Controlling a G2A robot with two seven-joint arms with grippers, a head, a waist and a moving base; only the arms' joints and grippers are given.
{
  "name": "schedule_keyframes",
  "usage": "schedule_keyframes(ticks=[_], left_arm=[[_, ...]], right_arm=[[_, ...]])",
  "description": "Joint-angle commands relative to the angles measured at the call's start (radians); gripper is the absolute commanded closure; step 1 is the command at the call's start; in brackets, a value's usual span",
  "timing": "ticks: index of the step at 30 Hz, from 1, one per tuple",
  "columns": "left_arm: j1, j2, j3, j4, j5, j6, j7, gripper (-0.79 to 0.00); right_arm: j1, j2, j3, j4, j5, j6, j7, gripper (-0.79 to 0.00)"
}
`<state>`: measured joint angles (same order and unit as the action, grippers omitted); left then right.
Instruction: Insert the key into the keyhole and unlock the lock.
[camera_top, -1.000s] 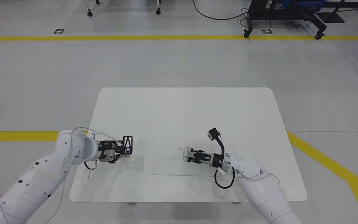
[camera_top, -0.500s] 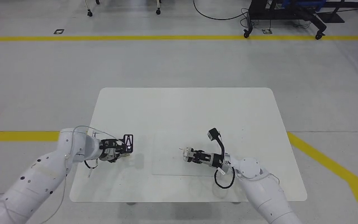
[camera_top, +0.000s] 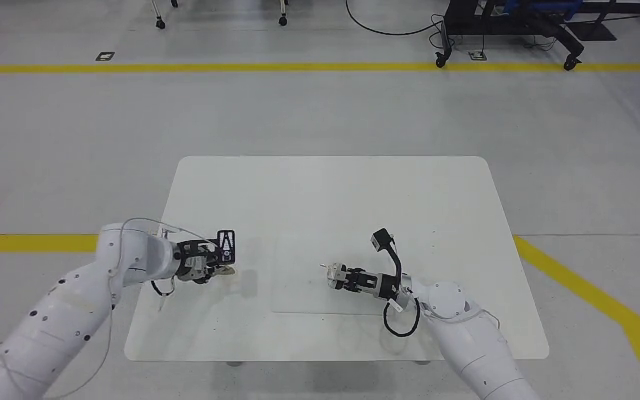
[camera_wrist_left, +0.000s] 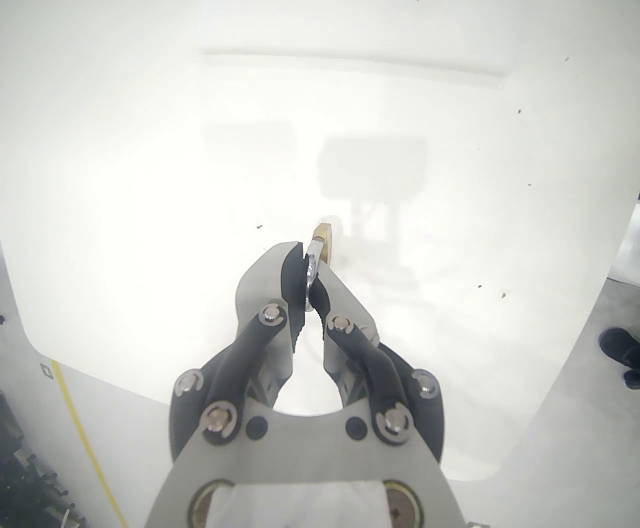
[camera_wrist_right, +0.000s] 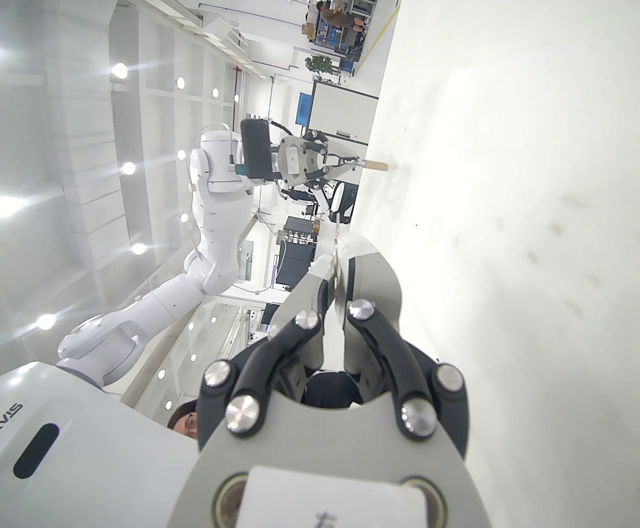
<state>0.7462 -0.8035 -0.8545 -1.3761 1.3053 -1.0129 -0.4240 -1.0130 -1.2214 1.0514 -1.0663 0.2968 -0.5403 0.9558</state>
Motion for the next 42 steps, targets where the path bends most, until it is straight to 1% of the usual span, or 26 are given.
schedule_keyframes(ticks=[1, 3, 6, 9, 11, 14, 16, 18, 28, 29, 30, 31, 32, 33, 34, 35, 37, 39, 42], left_arm=[[0.004, 0.006, -0.008, -0.008, -0.002, 0.001, -0.002, 0.000], [0.007, 0.010, -0.017, -0.017, 0.000, 0.001, -0.003, 0.000], [0.016, 0.013, -0.039, -0.016, -0.030, 0.009, 0.028, 0.000], [0.028, 0.010, -0.062, 0.012, -0.124, 0.053, 0.067, 0.000], [0.035, 0.003, -0.068, 0.045, -0.228, 0.081, 0.077, 0.000], [0.031, -0.013, -0.060, 0.101, -0.439, 0.108, 0.055, 0.000], [0.021, -0.027, -0.044, 0.135, -0.610, 0.127, 0.022, 0.000], [0.005, -0.038, -0.031, 0.163, -0.757, 0.154, -0.037, 0.000], [0.002, -0.040, -0.029, 0.165, -0.775, 0.160, -0.048, 0.000], [0.010, -0.041, -0.028, 0.158, -0.783, 0.164, -0.037, 0.000], [0.028, -0.044, -0.026, 0.145, -0.828, 0.155, -0.002, 0.000], [0.048, -0.050, -0.021, 0.146, -0.912, 0.131, 0.031, 0.000], [0.057, -0.056, -0.012, 0.156, -1.002, 0.108, 0.042, 0.000], [0.053, -0.063, 0.001, 0.170, -1.072, 0.093, 0.028, 0.000], [0.049, -0.072, 0.023, 0.183, -1.171, 0.073, 0.003, 0.000], [0.038, -0.081, 0.042, 0.199, -1.285, 0.056, -0.022, 0.000], [0.008, -0.098, 0.084, 0.235, -1.479, 0.046, -0.109, 0.000], [-0.019, -0.117, 0.125, 0.259, -1.682, 0.037, -0.206, 0.000], [-0.074, -0.145, 0.177, 0.289, -1.881, 0.042, -0.370, 0.000]], right_arm=[[0.000, 0.000, 0.000, 0.000, 0.000, 0.000, 0.000, 0.000], [0.000, 0.000, 0.000, 0.000, 0.000, 0.000, 0.000, 0.000], [0.000, 0.000, 0.000, 0.000, 0.000, 0.000, 0.000, 0.000], [0.000, 0.000, 0.000, 0.000, 0.000, 0.000, 0.000, 0.000], [0.000, 0.000, 0.000, 0.000, 0.000, 0.000, 0.000, 0.000], [0.000, 0.000, 0.000, 0.000, 0.000, 0.000, 0.000, 0.000], [0.000, 0.000, 0.000, 0.000, 0.000, 0.000, 0.000, 0.000], [0.000, 0.000, 0.000, 0.000, 0.000, 0.000, 0.000, 0.000], [0.000, 0.000, 0.000, 0.000, 0.000, 0.000, 0.000, 0.000], [0.000, 0.000, 0.000, 0.000, 0.000, 0.000, 0.000, 0.000], [0.000, 0.000, 0.000, 0.000, 0.000, 0.000, 0.000, 0.000], [-0.003, -0.001, -0.002, -0.004, 0.003, 0.005, -0.001, 0.000], [-0.005, -0.001, -0.004, -0.013, -0.003, 0.035, -0.015, 0.000], [0.001, 0.001, 0.006, -0.022, -0.039, 0.047, -0.073, 0.000], [-0.010, 0.000, 0.016, -0.052, -0.023, 0.031, -0.113, 0.000], [-0.027, 0.000, 0.029, -0.086, 0.028, 0.006, -0.120, 0.000], [-0.057, 0.005, 0.071, -0.130, 0.110, -0.021, -0.137, 0.000], [-0.082, 0.008, 0.098, -0.169, 0.201, -0.013, -0.124, 0.000], [-0.091, 0.009, 0.108, -0.198, 0.228, 0.015, -0.128, 0.000]])
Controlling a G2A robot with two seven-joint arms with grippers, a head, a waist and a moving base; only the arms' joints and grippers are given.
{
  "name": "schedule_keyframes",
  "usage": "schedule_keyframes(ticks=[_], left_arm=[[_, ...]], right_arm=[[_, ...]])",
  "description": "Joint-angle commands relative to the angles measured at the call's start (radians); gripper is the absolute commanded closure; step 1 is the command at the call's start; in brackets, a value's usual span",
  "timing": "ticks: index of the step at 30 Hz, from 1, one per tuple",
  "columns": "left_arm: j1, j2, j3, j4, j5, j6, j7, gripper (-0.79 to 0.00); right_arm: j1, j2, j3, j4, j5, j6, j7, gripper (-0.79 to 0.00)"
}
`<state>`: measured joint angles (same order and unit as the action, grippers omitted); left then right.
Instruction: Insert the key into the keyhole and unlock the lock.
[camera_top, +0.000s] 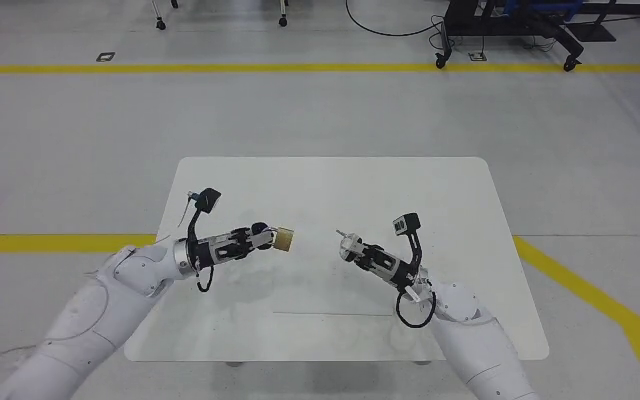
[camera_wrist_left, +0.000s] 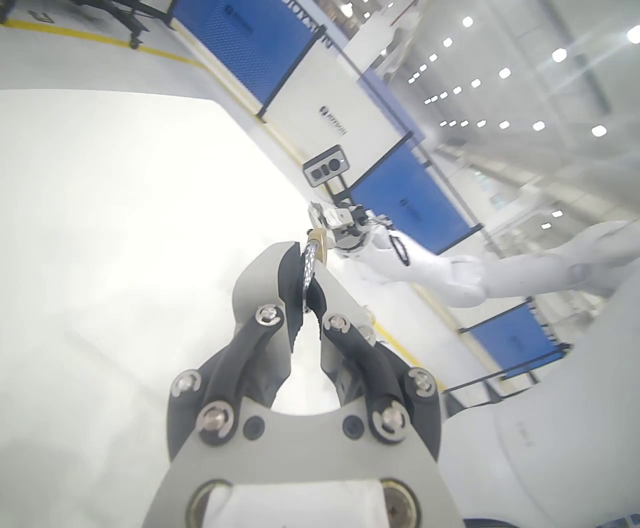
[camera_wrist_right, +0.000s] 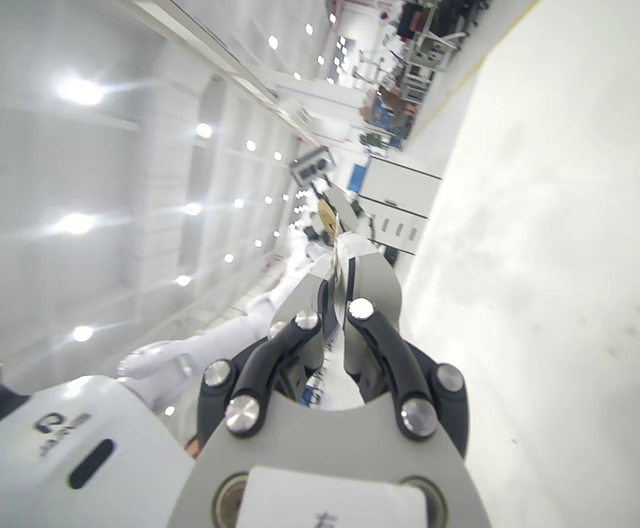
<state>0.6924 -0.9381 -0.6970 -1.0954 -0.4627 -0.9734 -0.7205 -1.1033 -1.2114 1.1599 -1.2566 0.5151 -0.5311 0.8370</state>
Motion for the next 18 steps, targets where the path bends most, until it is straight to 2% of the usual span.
schedule_keyframes(ticks=[1, 4, 8, 18], left_arm=[[-0.039, -0.022, 0.034, 0.022, -0.151, 0.001, -0.111, 0.000], [-0.080, -0.057, 0.079, 0.024, -0.208, 0.012, -0.138, 0.000], [-0.115, -0.095, 0.131, 0.047, -0.202, 0.008, -0.134, 0.000], [-0.165, -0.147, 0.189, 0.156, -0.094, -0.039, -0.087, 0.000]], right_arm=[[-0.003, -0.003, -0.005, -0.013, 0.019, 0.007, -0.016, 0.000], [0.001, -0.013, -0.020, -0.008, 0.049, -0.010, -0.056, 0.000], [0.028, -0.028, -0.053, 0.027, 0.070, -0.034, -0.084, 0.000], [0.090, -0.063, -0.134, 0.060, 0.100, -0.062, -0.067, 0.000]])
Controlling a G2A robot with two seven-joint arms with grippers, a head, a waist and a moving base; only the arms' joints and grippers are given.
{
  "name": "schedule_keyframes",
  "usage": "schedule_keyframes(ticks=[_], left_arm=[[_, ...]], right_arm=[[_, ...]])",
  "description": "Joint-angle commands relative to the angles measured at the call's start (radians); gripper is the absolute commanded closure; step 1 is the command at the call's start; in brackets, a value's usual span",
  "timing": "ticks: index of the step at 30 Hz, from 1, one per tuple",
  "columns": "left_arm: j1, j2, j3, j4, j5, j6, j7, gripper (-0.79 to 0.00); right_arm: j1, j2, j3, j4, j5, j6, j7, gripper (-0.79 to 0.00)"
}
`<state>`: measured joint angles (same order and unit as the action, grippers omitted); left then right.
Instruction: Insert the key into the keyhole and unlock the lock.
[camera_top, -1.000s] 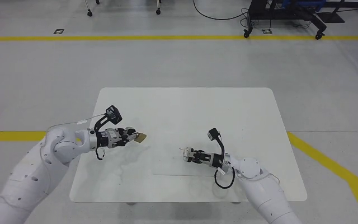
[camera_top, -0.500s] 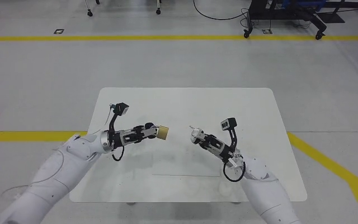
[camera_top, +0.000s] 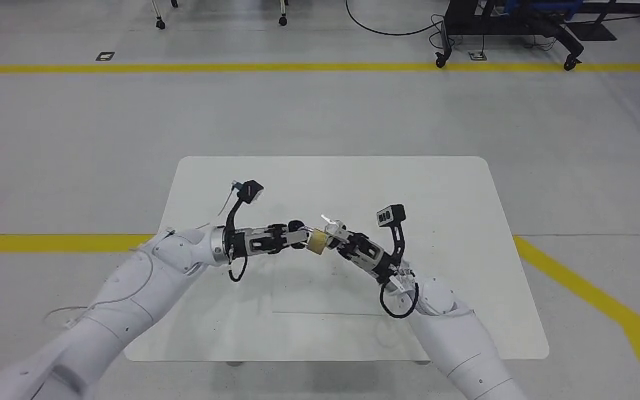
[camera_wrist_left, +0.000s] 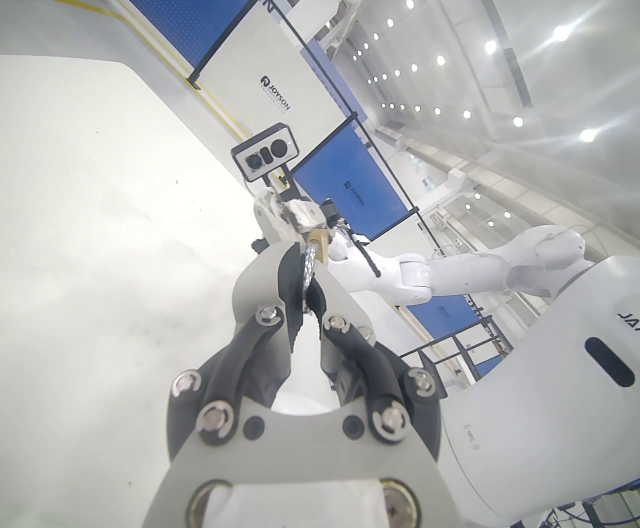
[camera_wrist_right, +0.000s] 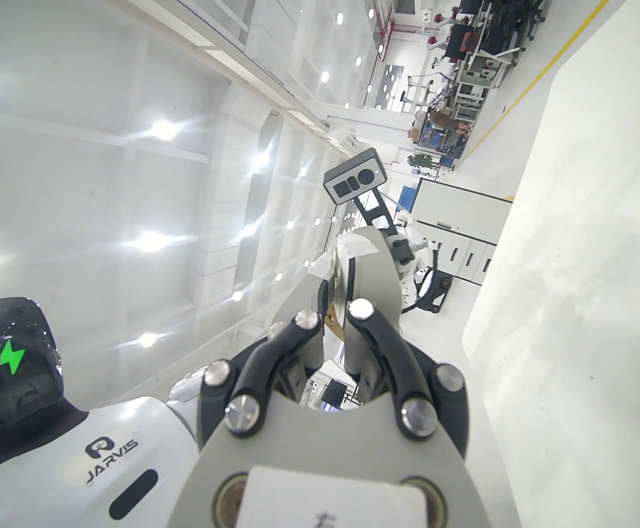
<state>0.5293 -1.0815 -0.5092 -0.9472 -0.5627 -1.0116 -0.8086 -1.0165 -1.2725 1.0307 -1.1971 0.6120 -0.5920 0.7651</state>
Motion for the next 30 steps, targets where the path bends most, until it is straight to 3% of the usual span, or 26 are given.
schedule_keyframes(ticks=[1, 10, 17, 26, 30], left_arm=[[-0.007, -0.007, 0.001, 0.015, 0.016, -0.001, 0.001, 0.000], [0.002, -0.035, -0.014, 0.044, 0.035, -0.001, 0.001, 0.000], [0.020, -0.047, -0.023, 0.072, -0.188, 0.053, -0.053, 0.000], [0.017, -0.051, -0.077, 0.057, -0.410, 0.227, -0.227, 0.000], [-0.008, -0.056, -0.091, 0.087, -0.333, 0.250, -0.250, 0.000]], right_arm=[[0.006, -0.005, -0.010, 0.000, 0.008, -0.003, 0.012, 0.000], [0.008, -0.014, -0.041, -0.037, 0.006, 0.023, 0.089, 0.000], [-0.045, 0.005, 0.036, -0.131, -0.048, -0.031, 0.090, 0.000], [-0.193, 0.044, 0.180, -0.375, -0.372, 0.001, -0.048, 0.000], [-0.236, 0.051, 0.202, -0.467, -0.549, 0.081, -0.122, 0.000]])
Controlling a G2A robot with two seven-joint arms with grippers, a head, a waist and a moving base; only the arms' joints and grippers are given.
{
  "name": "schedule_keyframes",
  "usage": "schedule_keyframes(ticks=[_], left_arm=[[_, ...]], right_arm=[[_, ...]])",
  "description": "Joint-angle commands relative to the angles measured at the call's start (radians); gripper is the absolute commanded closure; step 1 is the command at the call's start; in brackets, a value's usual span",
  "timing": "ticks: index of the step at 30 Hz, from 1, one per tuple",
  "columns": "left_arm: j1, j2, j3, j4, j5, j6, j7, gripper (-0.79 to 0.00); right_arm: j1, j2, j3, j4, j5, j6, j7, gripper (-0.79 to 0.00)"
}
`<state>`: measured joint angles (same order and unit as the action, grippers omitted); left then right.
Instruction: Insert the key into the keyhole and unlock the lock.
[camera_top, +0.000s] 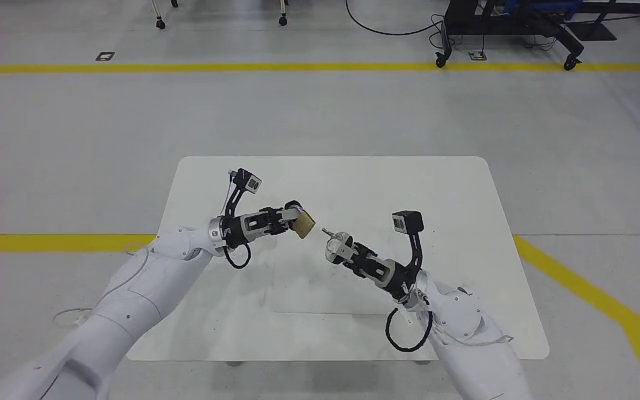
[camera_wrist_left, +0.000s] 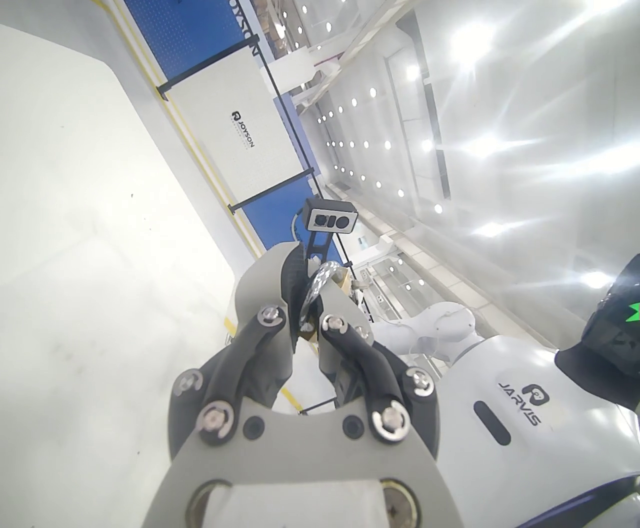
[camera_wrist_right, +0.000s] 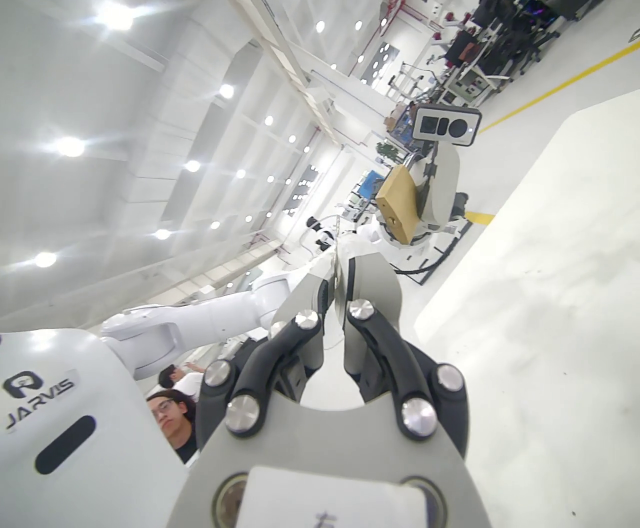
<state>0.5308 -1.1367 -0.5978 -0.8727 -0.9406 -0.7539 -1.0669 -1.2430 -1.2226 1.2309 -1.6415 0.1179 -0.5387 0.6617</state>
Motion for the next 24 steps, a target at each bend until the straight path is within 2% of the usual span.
schedule_keyframes(ticks=[1, 19, 21, 24], left_arm=[[-0.012, -0.001, -0.003, 0.013, 0.055, -0.013, 0.013, 0.000], [-0.012, -0.001, -0.003, 0.013, 0.055, -0.013, 0.013, 0.000], [-0.012, -0.001, -0.003, 0.013, 0.055, -0.013, 0.013, 0.000], [-0.012, -0.001, -0.003, 0.013, 0.055, -0.013, 0.013, 0.000]], right_arm=[[-0.010, 0.001, 0.002, -0.023, -0.055, 0.028, -0.018, 0.000], [-0.010, 0.001, 0.002, -0.023, -0.055, 0.028, -0.018, 0.000], [-0.008, 0.003, 0.001, -0.042, -0.091, 0.021, -0.017, 0.000], [-0.004, 0.009, 0.016, -0.079, -0.272, -0.012, -0.030, 0.000]])
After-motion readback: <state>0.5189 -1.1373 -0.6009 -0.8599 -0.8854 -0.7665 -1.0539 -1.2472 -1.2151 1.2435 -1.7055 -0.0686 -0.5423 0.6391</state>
